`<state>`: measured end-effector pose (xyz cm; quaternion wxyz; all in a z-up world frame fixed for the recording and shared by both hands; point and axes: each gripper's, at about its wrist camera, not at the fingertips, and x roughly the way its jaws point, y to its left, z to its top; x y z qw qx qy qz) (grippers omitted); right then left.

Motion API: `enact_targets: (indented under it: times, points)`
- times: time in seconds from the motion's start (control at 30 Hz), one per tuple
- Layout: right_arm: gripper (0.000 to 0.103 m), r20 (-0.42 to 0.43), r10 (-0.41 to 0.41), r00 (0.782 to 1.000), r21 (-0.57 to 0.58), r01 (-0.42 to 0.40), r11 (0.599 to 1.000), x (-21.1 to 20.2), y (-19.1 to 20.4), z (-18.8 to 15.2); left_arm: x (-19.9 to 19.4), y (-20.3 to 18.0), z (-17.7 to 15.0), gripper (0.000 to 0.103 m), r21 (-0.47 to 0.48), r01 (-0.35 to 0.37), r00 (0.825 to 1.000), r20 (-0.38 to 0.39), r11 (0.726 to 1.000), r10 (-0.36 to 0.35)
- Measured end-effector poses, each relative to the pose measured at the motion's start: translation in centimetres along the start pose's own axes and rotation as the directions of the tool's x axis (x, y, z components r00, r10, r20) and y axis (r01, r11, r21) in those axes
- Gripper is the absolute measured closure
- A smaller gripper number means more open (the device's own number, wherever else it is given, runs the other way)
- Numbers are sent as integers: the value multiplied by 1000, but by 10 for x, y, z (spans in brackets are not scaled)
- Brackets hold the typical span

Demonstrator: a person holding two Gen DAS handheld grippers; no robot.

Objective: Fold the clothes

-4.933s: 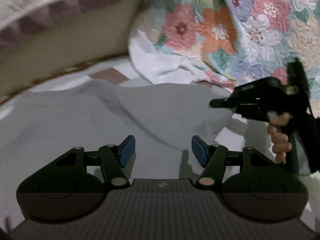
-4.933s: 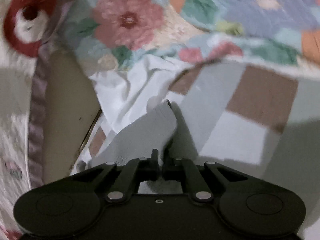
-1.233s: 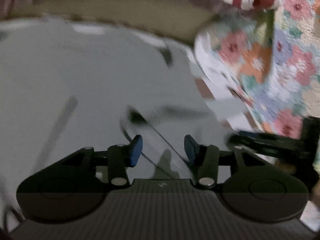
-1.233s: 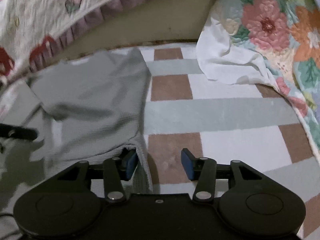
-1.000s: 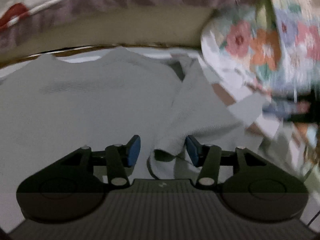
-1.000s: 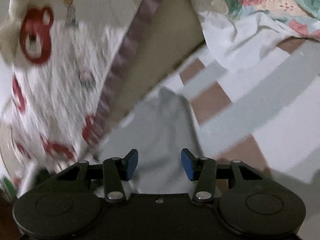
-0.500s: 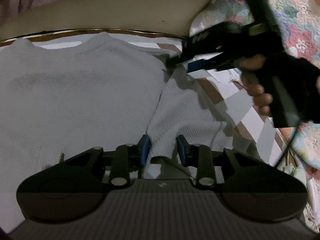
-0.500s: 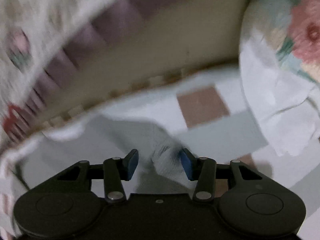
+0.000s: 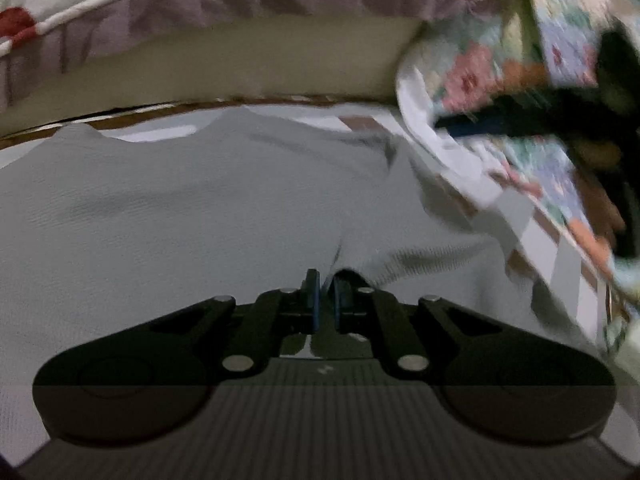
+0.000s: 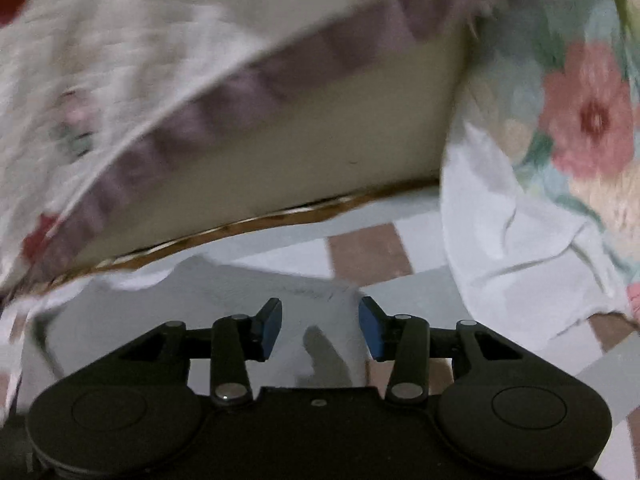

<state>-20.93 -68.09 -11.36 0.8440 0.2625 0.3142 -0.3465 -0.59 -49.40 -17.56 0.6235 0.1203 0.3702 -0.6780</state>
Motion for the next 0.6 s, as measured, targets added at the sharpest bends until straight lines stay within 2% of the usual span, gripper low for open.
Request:
enact_targets:
  times: [0.1,0.13,0.17,0.23,0.27,0.33,0.43,0.5,0.6]
  points:
    - [55,-2,75,997,-117,-75,990,-27,26,-33,5,13,2,96,-82,-35,999,0,996,36]
    - [57,-30,113,993,-156,-117,981,-33,34,-46,6,17,3,96,-109,-46,999,0,993,47]
    - [57,-73,119,990,-205,-131,970,-34,44,-59,6,21,2,96,-133,-27,1000,3,991,28]
    - [57,-171,96,981,-310,-145,940,-34,63,-84,6,27,1,96,-164,6,1000,8,986,-4]
    - [57,-195,94,976,-335,-157,929,-35,67,-90,6,28,1,96,-167,8,1000,5,986,-7]
    - [65,-225,102,969,-362,-181,914,-36,70,-96,7,30,-1,96,-176,16,1000,3,984,-16]
    - [67,-271,112,956,-401,-218,890,-39,74,-104,5,34,-2,96,-195,32,999,3,980,-32]
    - [78,-301,117,946,-426,-243,872,-40,77,-110,4,35,-2,95,-195,32,999,2,980,-33]
    - [83,-347,122,930,-460,-282,842,-43,81,-118,2,32,-3,95,-180,21,1000,-1,983,-22]
